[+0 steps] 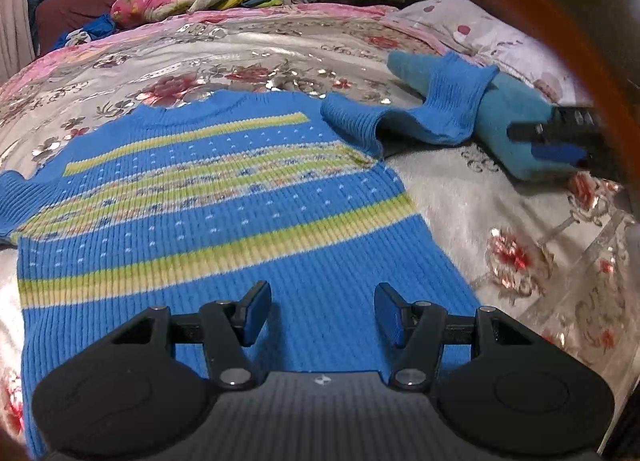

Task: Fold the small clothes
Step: 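Close the right gripper on the sleeve cuff and lift it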

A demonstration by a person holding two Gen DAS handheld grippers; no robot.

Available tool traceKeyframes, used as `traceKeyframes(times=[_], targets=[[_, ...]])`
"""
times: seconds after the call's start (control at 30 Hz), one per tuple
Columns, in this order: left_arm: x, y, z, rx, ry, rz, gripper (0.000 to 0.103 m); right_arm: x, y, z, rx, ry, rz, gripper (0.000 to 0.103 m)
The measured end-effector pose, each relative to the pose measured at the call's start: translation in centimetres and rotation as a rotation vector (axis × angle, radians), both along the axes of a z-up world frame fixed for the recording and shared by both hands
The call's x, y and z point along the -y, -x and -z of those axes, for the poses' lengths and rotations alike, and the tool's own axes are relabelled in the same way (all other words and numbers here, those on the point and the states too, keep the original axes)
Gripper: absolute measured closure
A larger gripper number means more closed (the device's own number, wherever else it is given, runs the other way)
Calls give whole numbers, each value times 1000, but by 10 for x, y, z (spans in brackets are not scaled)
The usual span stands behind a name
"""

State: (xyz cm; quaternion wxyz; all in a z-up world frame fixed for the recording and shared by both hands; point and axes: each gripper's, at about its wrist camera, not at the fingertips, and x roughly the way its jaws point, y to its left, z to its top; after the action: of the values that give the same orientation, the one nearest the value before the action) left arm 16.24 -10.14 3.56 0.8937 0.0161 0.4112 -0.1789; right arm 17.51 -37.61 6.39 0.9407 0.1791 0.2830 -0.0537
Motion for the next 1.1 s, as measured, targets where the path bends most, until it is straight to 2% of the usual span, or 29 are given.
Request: traceKeyframes(times=[0.13, 0.27, 0.43, 0.63, 0.7, 0.77, 0.8, 0.83, 0.93, 1.1], targets=[[-4, -6, 1, -1, 27, -12, 41, 24, -35, -6, 20, -13, 68, 63], [-8, -6, 5, 0, 29, -8, 41, 38, -65, -6, 37, 25, 128, 59], [-13, -2, 7, 14, 18, 7, 40, 44, -96, 2, 32, 2, 165, 58], [-29, 5, 7, 16, 29, 4, 40, 38, -119, 5, 20, 58, 223, 55], [-37, 7, 8, 12, 38, -3, 40, 32, -123, 5, 10, 101, 223, 60], [-44, 9, 8, 12, 39, -10, 40, 25, -125, 3, -3, 153, 217, 80], [-48, 10, 8, 12, 37, -13, 40, 22, -126, 2, -6, 157, 213, 85], [-52, 11, 9, 11, 37, -17, 40, 20, -127, -1, -7, 148, 207, 95], [-67, 13, 9, 8, 44, -35, 40, 7, -126, -14, 12, 103, 174, 98], [-94, 17, 8, 20, 51, -70, 40, -52, -125, -44, 65, 91, 24, 98]])
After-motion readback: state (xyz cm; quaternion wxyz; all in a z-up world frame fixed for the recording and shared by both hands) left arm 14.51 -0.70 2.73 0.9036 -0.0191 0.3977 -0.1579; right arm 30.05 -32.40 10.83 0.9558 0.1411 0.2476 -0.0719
